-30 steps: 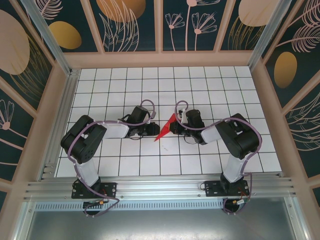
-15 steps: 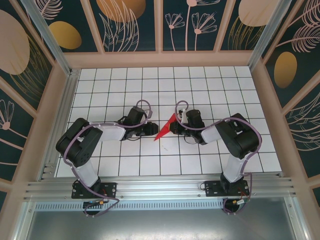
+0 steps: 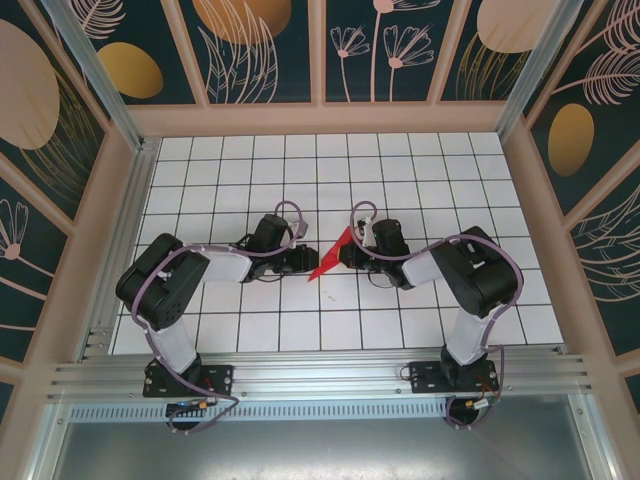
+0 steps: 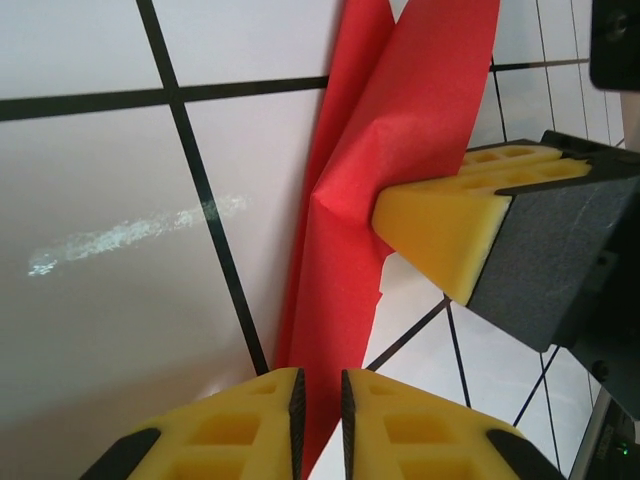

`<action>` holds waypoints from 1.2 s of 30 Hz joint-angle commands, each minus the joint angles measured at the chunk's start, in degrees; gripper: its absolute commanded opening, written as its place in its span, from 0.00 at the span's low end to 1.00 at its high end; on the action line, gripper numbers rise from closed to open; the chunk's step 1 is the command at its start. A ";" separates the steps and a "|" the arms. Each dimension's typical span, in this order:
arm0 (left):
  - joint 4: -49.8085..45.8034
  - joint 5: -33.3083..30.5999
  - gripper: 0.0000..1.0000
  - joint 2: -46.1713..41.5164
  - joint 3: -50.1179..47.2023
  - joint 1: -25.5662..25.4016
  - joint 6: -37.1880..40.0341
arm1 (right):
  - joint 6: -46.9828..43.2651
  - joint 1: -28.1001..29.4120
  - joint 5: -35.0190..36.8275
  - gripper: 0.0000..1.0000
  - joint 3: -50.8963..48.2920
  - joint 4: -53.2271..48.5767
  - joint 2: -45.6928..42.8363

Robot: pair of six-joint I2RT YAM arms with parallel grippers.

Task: Fold a paper plane with a square sheet of paper (pick it up from the middle)
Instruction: Fold the wing for the fifth time at the center of the table.

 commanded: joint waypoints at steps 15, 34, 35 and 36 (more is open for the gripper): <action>-0.51 2.52 0.18 2.70 0.57 -0.24 2.02 | 0.48 -0.49 0.85 0.13 -0.93 -1.18 2.46; -0.28 3.12 0.22 2.55 1.80 -1.38 0.19 | 2.09 -0.67 1.33 0.22 -0.89 -1.56 3.48; -0.36 3.05 0.22 2.55 1.79 -1.46 0.17 | 2.14 -0.67 1.40 0.23 -0.85 -1.66 3.57; -0.28 3.05 0.22 2.54 1.82 -1.51 -0.02 | 2.22 -0.66 1.40 0.23 -0.76 -1.72 3.75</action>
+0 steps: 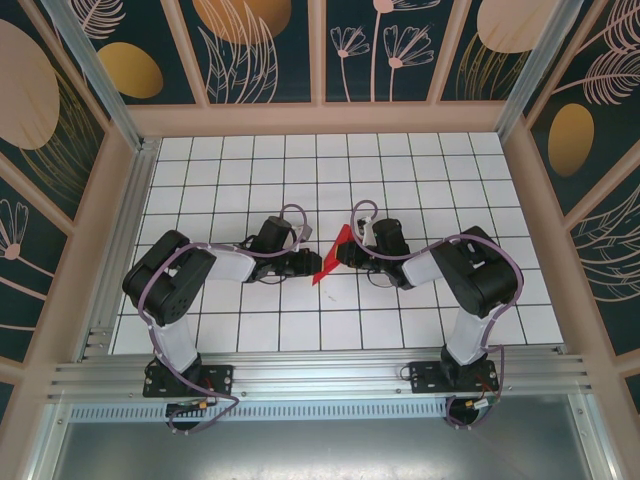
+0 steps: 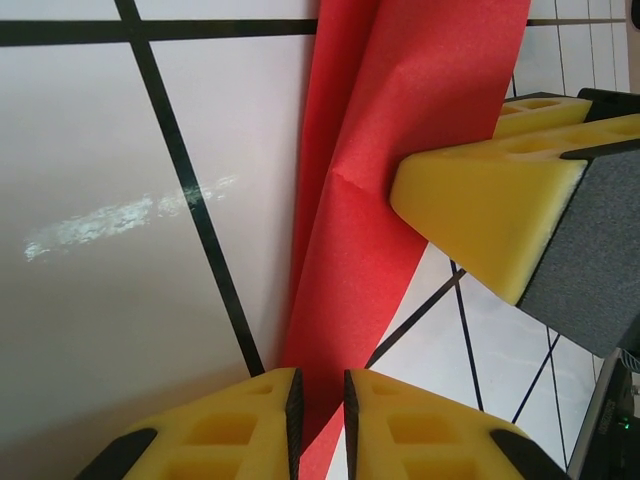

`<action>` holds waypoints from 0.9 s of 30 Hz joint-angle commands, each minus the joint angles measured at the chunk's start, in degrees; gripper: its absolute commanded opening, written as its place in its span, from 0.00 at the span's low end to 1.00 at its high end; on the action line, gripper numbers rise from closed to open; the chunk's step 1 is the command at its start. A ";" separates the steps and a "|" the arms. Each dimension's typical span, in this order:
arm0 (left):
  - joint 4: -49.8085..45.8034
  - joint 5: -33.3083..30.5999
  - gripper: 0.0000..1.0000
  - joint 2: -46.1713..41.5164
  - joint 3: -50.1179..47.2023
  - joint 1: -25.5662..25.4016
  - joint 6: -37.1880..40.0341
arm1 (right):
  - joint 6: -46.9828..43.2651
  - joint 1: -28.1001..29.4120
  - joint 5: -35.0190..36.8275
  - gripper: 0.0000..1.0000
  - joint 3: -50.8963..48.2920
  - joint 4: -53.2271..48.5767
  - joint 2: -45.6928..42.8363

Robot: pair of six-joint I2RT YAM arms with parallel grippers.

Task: Fold a paper plane with a square sheet of paper (pick it up from the middle)
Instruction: Fold the wing for the fifth time at the center of the table.

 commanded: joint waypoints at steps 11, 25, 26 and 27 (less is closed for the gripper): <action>1.59 2.34 0.24 -0.90 0.94 -0.71 -2.58 | 0.95 -0.57 3.48 0.23 -0.56 -3.53 4.63; 4.90 2.81 0.28 -1.60 0.44 -1.29 -5.48 | 2.18 -0.58 3.94 0.27 -0.90 -3.59 5.04; 5.17 2.77 0.28 -1.70 0.46 -1.32 -5.78 | 2.20 -0.53 4.02 0.27 -0.86 -3.65 5.06; 5.36 2.81 0.28 -1.80 0.44 -1.32 -5.97 | 2.34 -0.59 4.03 0.27 -0.83 -3.73 5.08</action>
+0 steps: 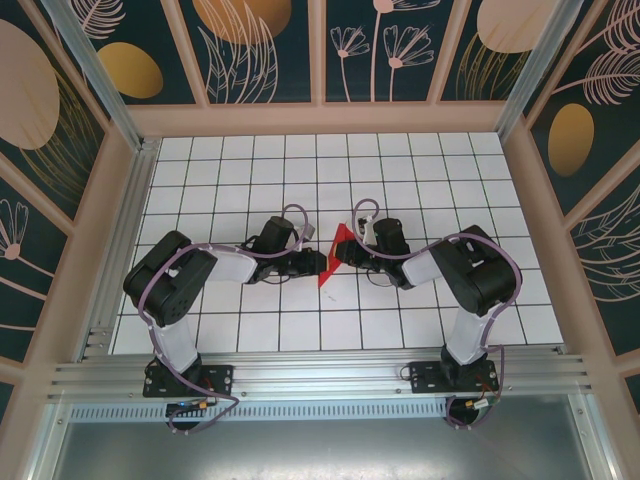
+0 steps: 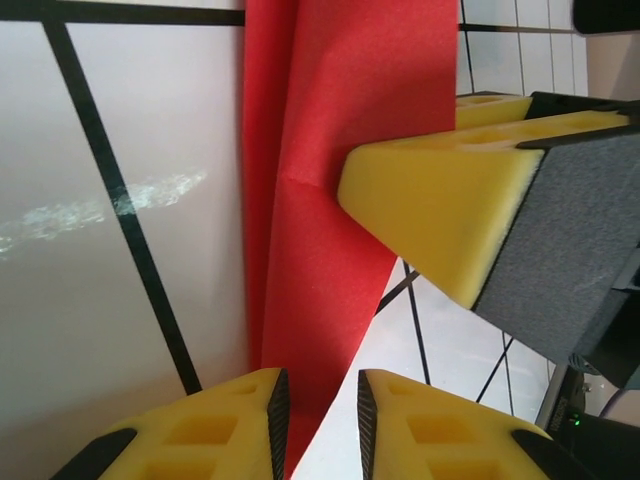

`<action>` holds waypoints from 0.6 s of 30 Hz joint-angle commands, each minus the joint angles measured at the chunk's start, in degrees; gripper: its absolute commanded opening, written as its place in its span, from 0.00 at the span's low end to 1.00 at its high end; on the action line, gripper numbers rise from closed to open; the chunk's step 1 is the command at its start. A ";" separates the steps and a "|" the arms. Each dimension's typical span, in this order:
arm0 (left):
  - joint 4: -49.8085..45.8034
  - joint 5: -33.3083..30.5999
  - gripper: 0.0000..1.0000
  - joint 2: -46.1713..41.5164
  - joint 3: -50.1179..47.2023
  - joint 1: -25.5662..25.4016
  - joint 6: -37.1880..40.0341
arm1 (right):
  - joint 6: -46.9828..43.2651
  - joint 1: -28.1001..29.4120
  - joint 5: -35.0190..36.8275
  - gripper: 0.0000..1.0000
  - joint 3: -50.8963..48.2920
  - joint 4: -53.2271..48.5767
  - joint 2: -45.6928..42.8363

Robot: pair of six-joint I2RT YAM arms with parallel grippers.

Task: Fold a paper plane with a square sheet of paper (pick it up from the middle)
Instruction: Fold the wing for the fifth time at the center of the table.

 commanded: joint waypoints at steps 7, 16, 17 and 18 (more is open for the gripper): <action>4.63 1.19 0.28 -0.65 0.08 -1.00 -2.72 | 0.13 -0.45 5.16 0.26 -0.59 -6.17 4.59; 6.60 1.23 0.27 1.61 0.64 -2.04 -3.75 | 0.40 -0.57 5.23 0.24 -0.43 -6.67 4.85; 6.61 1.03 0.27 1.70 0.77 -2.04 -3.80 | 0.40 -0.64 5.19 0.23 -0.38 -6.63 4.88; 6.53 1.04 0.26 1.87 0.82 -2.08 -3.77 | 0.40 -0.67 5.14 0.23 -0.34 -6.69 4.86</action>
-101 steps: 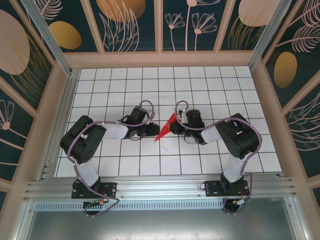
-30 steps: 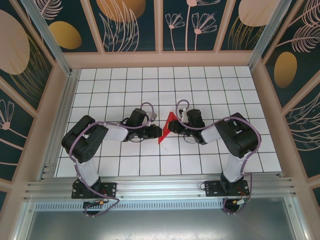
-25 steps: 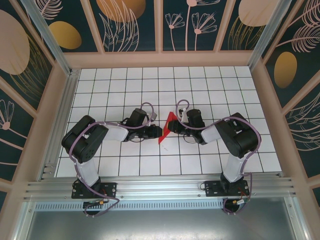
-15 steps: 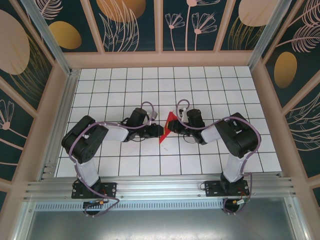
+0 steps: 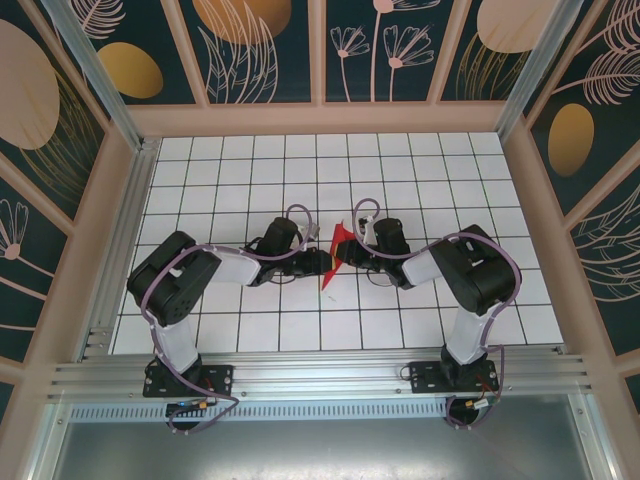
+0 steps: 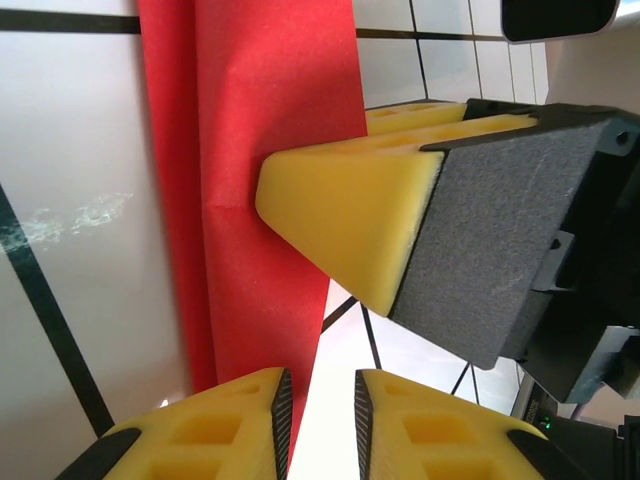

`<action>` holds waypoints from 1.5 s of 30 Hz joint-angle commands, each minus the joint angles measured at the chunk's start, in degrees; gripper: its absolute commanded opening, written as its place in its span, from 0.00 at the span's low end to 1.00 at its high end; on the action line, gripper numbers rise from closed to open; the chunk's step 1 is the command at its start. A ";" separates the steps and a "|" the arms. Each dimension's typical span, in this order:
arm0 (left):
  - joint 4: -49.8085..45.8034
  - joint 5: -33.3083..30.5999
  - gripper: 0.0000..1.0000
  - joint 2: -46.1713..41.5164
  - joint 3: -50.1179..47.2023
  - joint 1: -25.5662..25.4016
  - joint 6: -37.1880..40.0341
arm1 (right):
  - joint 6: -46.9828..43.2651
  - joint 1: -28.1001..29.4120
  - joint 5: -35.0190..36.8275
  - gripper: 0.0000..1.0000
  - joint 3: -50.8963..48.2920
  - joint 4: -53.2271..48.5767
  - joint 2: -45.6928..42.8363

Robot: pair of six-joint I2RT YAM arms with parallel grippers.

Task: Fold a paper plane with a square sheet of paper (pick it up from the middle)
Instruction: Fold the wing for the fifth time at the center of the table.

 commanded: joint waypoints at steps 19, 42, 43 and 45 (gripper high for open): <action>3.58 0.28 0.22 2.79 1.27 -1.05 -2.25 | 0.20 -0.55 4.96 0.21 0.69 -8.06 5.61; -0.86 -1.94 0.14 4.47 2.46 -1.35 0.06 | 0.49 -0.59 5.43 0.18 0.93 -8.85 6.42; -1.34 -2.09 0.14 4.48 2.56 -1.38 0.32 | 0.49 -0.64 5.49 0.18 0.96 -8.86 6.41; -2.52 -2.59 0.13 4.52 2.72 -1.36 0.83 | 0.49 -0.64 5.45 0.18 1.03 -8.93 6.42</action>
